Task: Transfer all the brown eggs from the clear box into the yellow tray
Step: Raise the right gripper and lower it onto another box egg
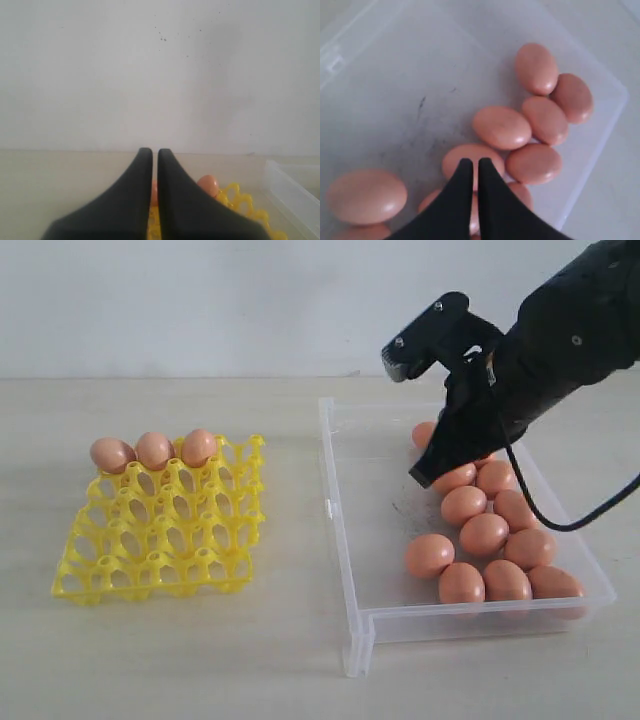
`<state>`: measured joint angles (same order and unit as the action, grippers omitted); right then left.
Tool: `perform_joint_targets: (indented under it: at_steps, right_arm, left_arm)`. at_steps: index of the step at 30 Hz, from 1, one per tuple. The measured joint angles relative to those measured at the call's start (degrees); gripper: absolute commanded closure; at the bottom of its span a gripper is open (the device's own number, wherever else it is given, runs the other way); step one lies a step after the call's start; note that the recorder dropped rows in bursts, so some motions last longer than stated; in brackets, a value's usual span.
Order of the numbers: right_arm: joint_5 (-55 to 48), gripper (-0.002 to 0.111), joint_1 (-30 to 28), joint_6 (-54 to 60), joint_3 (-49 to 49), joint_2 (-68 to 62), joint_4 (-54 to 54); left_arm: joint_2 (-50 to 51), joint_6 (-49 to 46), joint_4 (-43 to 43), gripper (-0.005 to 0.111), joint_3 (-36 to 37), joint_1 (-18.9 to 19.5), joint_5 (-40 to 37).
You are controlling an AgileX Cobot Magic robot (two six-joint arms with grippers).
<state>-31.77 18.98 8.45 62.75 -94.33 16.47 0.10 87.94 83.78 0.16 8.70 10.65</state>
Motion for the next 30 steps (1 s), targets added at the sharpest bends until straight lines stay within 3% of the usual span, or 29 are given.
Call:
perform_joint_targets:
  at_steps: [5, 8, 18, 25, 27, 30]
  right_arm:
    - [-14.62, 0.108, -0.47, 32.94, 0.6, -0.38, -14.04]
    - [-21.11, 0.108, -0.47, 48.03, 0.73, -0.38, -16.0]
    - [-7.07, 0.108, -0.52, 55.58, 1.1, -0.38, -17.33]
    - [-10.14, 0.107, -0.52, 64.7, 1.1, -2.18, -17.83]
    - [-10.5, 0.1, -0.52, 65.09, 1.1, -3.53, -18.67]
    - [-10.61, 0.077, -0.52, 65.48, 1.1, -5.51, -20.11]
  left_arm:
    - [0.0, 0.0, 0.0, 0.103, 0.0, 0.0, 0.53]
    - [0.0, 0.0, 0.0, 0.103, 0.0, 0.0, 0.53]
    - [0.0, -0.14, 0.0, 0.103, 0.0, 0.0, 0.53]
    - [0.0, -0.14, 0.1, 0.103, 0.0, 0.0, 0.53]
    - [0.0, -0.18, 0.1, 0.103, 0.0, 0.0, 0.77]
    - [0.0, -0.18, 0.22, 0.103, 0.0, 0.0, 0.9]
